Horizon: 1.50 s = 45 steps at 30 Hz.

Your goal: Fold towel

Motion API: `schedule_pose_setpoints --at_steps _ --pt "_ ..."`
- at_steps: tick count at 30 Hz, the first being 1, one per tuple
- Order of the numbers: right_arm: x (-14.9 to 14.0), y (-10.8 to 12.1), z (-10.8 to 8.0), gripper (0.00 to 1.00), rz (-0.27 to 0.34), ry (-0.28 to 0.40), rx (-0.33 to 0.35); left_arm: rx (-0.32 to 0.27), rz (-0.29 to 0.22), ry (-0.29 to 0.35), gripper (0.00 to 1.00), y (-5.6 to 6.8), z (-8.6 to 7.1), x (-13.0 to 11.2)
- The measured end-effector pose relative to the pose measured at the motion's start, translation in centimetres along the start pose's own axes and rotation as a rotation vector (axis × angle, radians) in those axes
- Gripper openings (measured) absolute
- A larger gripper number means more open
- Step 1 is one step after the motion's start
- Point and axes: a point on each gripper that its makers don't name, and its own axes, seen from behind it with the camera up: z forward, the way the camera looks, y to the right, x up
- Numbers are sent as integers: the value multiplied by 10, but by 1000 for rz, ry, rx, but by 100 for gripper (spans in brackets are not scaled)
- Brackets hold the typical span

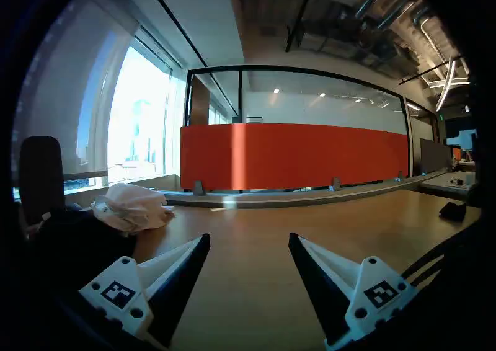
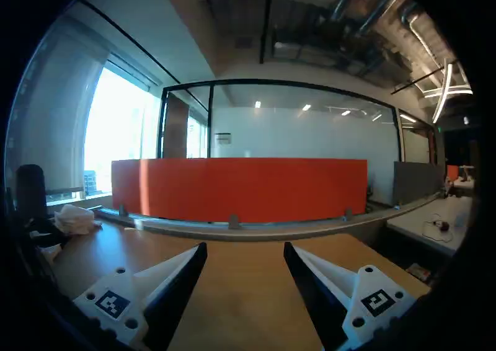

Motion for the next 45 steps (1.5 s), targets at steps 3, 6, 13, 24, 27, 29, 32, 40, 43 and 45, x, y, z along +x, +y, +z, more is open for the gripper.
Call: schedule_pose_setpoints --at_steps 3,6,13,24,27,29,32,40,43,45 --pt "-12 10 1 96 12 -1 -25 0 0 0 94 0 0 0" --pt "-28 22 1 96 26 -7 -54 0 0 0 94 0 0 0" --pt "-57 33 2 96 66 -9 -69 0 0 0 94 0 0 0" --pt "-94 39 6 96 75 -10 -58 0 0 0 94 0 -1 0" --pt "-100 41 6 96 73 -12 -64 0 0 0 94 -1 -1 0" --pt "-101 40 5 96 78 -9 -62 0 0 0 94 -1 -1 0" --pt "-105 37 5 96 87 -10 -55 0 0 0 94 -1 -1 0" --pt "-110 29 4 99 56 -10 -40 0 0 0 94 0 0 0" --pt "-110 24 1 99 32 -10 -31 0 0 0 94 0 -1 0" --pt "-110 21 -1 99 17 -6 -26 0 0 0 94 -1 -1 0"
